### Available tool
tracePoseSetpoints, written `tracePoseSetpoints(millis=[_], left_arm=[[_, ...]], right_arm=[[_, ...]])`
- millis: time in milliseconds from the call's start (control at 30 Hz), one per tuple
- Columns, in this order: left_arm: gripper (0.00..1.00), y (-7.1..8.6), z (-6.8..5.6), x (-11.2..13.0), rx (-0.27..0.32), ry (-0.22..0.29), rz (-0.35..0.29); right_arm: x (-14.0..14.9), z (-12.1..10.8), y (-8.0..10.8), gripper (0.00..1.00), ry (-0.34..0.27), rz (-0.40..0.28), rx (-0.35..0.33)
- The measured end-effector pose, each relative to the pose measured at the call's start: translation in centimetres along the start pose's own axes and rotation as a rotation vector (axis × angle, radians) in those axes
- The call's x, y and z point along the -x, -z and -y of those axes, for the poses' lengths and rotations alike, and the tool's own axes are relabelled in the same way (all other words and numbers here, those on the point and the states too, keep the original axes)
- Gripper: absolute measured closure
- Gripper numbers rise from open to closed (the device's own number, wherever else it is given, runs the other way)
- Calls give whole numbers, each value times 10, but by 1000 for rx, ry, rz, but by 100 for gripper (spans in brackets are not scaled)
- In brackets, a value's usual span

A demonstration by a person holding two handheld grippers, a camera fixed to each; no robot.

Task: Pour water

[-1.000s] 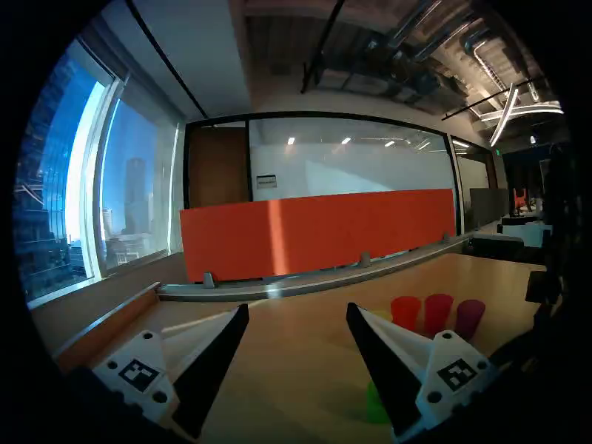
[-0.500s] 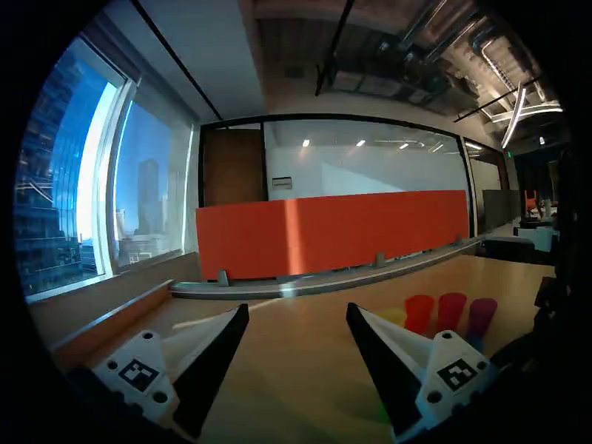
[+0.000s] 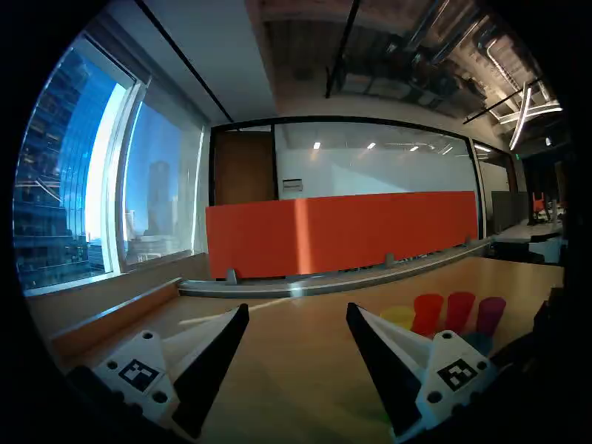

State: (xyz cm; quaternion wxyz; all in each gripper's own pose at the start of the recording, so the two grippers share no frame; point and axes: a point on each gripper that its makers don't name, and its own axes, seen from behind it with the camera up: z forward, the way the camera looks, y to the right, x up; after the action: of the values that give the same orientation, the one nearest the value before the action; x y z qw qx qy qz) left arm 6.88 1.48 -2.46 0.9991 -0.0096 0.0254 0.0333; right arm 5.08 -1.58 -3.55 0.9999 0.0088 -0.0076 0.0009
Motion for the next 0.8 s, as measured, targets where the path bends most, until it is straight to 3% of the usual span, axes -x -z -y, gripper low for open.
tracePoseSetpoints(millis=[400, 800], left_arm=[[2, 1, -3, 30, -27, -3, 6], [2, -9, -3, 53, -21, 17, 18]], right_arm=[[-10, 4, 3, 0, -8, -2, 3], [-7, 7, 1, 0, -6, 12, 7]])
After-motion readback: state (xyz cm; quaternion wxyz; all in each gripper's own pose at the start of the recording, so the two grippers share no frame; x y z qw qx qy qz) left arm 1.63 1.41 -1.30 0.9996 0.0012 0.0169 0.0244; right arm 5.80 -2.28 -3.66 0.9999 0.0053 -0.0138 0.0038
